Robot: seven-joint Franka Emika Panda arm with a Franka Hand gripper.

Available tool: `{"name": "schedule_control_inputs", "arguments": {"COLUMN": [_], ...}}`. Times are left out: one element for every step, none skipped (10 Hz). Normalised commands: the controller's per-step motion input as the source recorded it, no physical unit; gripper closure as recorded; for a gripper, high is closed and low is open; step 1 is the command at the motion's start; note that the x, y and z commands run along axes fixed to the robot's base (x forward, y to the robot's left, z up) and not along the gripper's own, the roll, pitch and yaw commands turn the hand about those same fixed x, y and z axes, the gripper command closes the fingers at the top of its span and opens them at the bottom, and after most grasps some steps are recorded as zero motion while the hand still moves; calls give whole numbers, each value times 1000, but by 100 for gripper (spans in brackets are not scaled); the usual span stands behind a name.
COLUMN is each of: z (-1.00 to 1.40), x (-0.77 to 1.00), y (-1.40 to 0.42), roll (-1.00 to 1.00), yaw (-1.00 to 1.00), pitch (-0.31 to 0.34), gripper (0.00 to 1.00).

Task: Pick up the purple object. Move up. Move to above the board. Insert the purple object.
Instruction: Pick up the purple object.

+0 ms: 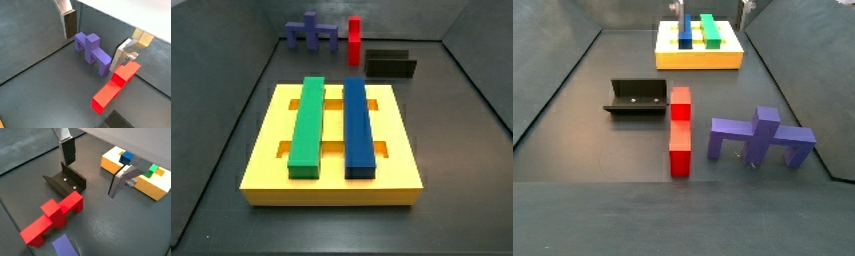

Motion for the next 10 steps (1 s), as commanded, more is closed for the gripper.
{"name": "schedule_control_inputs", "arguments": {"z": [-6, -11, -14, -14, -17, -17, -17, -17, -20, -20], "x": [0, 0, 0, 0, 0, 0, 0, 0, 0, 0], "y": [0, 0, 0, 0, 0, 0, 0, 0, 0, 0], "roll": [0, 0, 0, 0, -1, -1, -3, -3, -7, -7], "yaw": [0, 0, 0, 0, 0, 0, 0, 0, 0, 0], "pitch": [-19, -23, -26, -26, -26, -24, -26, -26, -31, -34], "gripper": [0, 0, 0, 0, 0, 0, 0, 0, 0, 0]}}
